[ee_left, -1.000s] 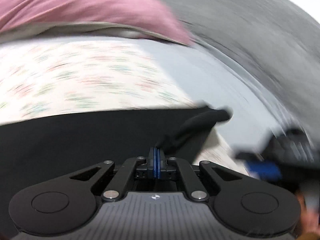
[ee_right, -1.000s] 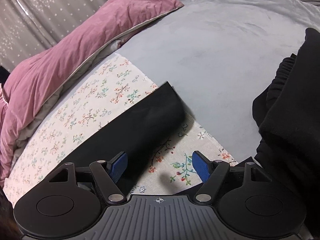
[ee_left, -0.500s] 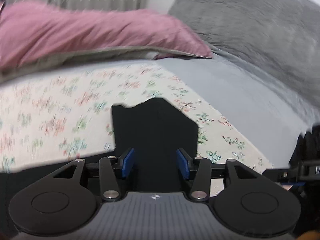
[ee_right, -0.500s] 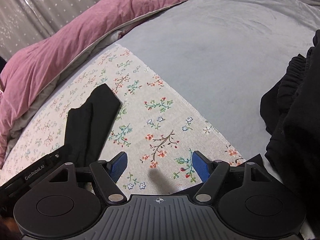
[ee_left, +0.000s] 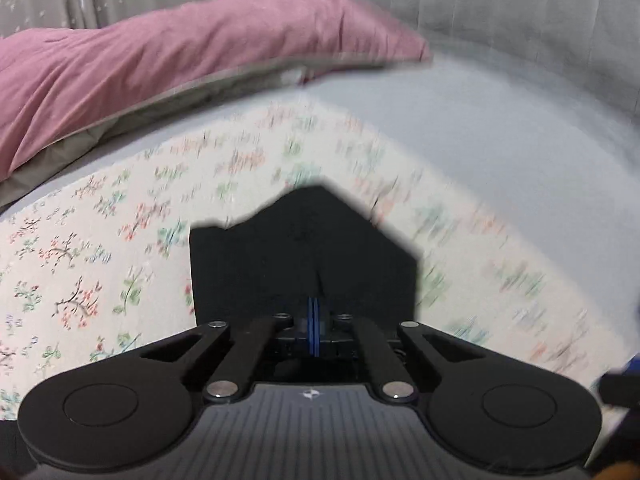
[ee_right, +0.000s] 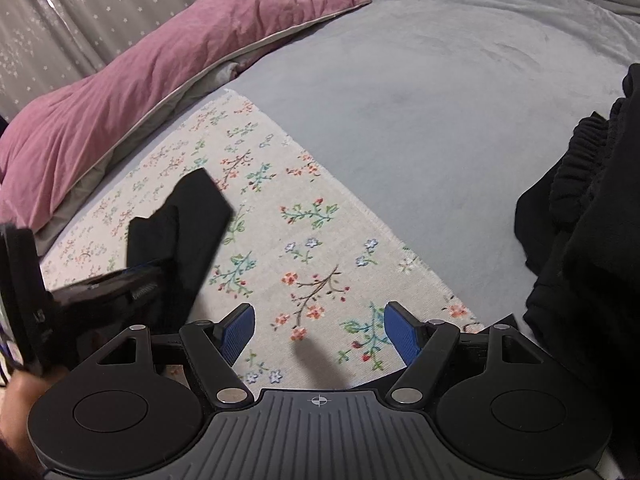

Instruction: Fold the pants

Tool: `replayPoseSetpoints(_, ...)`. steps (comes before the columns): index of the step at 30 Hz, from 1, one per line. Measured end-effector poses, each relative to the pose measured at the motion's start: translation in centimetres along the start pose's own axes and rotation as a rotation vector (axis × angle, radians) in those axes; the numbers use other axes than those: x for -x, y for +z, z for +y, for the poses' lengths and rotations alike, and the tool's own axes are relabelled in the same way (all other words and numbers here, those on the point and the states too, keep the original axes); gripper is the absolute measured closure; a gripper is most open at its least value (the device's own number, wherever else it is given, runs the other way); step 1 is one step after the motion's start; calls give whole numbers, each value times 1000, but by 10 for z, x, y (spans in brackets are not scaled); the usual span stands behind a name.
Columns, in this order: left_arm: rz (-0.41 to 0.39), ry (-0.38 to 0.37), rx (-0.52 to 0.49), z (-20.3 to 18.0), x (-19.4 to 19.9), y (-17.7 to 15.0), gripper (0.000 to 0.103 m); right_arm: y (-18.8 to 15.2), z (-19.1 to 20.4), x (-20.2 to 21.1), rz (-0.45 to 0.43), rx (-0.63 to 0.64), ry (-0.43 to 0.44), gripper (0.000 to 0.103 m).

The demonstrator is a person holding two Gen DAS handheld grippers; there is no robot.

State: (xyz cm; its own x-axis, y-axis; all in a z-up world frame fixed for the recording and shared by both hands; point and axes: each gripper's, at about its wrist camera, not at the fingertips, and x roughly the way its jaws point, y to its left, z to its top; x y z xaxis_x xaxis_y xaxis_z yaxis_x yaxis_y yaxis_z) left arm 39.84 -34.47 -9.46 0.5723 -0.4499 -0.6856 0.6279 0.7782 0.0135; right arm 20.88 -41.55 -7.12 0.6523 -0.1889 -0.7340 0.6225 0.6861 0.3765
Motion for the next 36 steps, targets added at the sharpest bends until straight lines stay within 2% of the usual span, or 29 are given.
replayPoseSetpoints(4,-113,-228,53,0,43,8,75,4,-5,11,-48,-15,0,31)
replayPoseSetpoints(6,-117,-334,53,-4,61,13,75,7,-7,20,-72,-6,20,31)
replayPoseSetpoints(9,-83,-488,52,-8,78,15,75,12,-17,33,-99,-42,77,33)
replayPoseSetpoints(13,-34,-613,10,-20,92,3,74,19,-29,56,-154,-60,137,34)
replayPoseSetpoints(15,-11,-669,-64,-29,98,-7,74,20,-31,67,-187,-33,144,34)
replayPoseSetpoints(17,41,-769,-143,-38,102,-18,73,21,-34,74,-214,-29,150,34)
replayPoseSetpoints(18,45,-792,-175,-42,105,-25,66,21,-34,75,-219,-27,154,34)
replayPoseSetpoints(19,25,-795,-202,-41,109,-28,61,22,-34,75,-221,-27,155,34)
replayPoseSetpoints(21,-51,-725,-215,-32,121,-33,23,22,-33,72,-220,-20,152,34)
replayPoseSetpoints(22,-80,-671,-208,-24,124,-33,17,22,-31,70,-216,-13,149,34)
replayPoseSetpoints(24,-98,-558,-206,-5,124,-29,16,23,-28,65,-208,-2,144,34)
replayPoseSetpoints(28,-54,-343,-195,44,107,-23,16,30,-24,50,-191,11,137,33)
replayPoseSetpoints(31,-23,-238,-188,74,99,-26,16,39,-21,31,-164,5,153,39)
replayPoseSetpoints(34,13,-167,-198,103,87,-28,16,51,-10,10,-154,14,145,41)
replayPoseSetpoints(36,50,-129,-212,119,80,-29,16,56,-3,-3,-147,45,132,46)
